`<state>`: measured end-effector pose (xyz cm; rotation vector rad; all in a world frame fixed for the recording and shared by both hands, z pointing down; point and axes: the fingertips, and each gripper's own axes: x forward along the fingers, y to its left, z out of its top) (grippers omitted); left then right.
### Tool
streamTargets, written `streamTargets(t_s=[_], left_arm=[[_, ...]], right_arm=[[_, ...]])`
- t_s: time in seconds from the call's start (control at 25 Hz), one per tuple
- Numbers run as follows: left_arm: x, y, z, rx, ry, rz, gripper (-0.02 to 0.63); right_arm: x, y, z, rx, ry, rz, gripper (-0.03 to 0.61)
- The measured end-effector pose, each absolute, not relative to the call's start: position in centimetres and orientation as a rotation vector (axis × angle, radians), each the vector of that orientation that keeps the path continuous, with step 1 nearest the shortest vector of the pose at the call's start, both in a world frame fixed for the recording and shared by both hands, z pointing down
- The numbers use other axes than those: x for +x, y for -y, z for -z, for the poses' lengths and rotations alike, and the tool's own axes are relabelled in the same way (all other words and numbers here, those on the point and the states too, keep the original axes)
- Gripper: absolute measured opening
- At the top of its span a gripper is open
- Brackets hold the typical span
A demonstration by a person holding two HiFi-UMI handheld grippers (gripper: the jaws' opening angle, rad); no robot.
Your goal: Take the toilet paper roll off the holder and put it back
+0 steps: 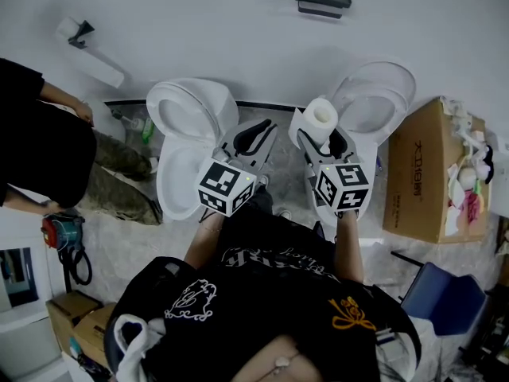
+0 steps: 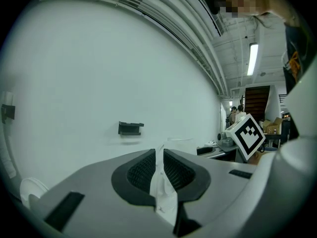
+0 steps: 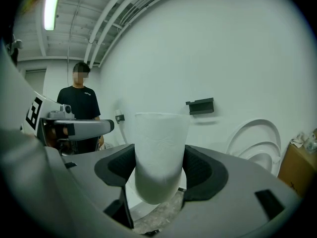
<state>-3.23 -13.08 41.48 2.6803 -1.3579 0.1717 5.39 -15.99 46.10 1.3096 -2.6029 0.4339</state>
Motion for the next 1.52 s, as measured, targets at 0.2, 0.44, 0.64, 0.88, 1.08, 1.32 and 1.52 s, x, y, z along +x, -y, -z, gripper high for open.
streamTargets(t_s=[0.2, 0.44, 0.64, 0.88, 1.08, 1.32, 1.52], left_arm=[[-4.5, 16.0, -40.5, 2.718, 1.331, -0.154, 0.046], [-7.5, 21.2, -38.6, 2.766, 1.315, -0.127, 0.046], [-9.0, 24.4, -38.1, 2.793, 1.298, -0.114, 0.046], [-9.8, 27.4, -38.3, 2.802, 1.252, -0.100, 0.046], [-10.2, 29.1, -38.4, 2.808, 1.227, -0.089, 0.046], [-11.1, 30.7, -38.1, 2.817, 1.212, -0.090, 0.046], [-11.9, 31.9, -38.1, 2.814, 1.214, -0.089, 0.046]], right_arm=[[4.4, 19.3, -44.9, 1.356, 2.590, -0.407, 0.301], [2.4, 24.5, -41.6, 1.434, 2.601, -0.348, 0.301], [2.3, 29.7, -38.5, 1.481, 2.607, -0.237, 0.301], [2.7, 37.2, -35.0, 1.559, 2.556, -0.088, 0.301], [3.6, 44.0, -32.7, 1.638, 2.528, -0.056, 0.301], [5.4, 52.4, -31.2, 1.784, 2.431, -0.069, 0.301], [6.6, 58.1, -31.9, 1.891, 2.318, -0.106, 0.301]])
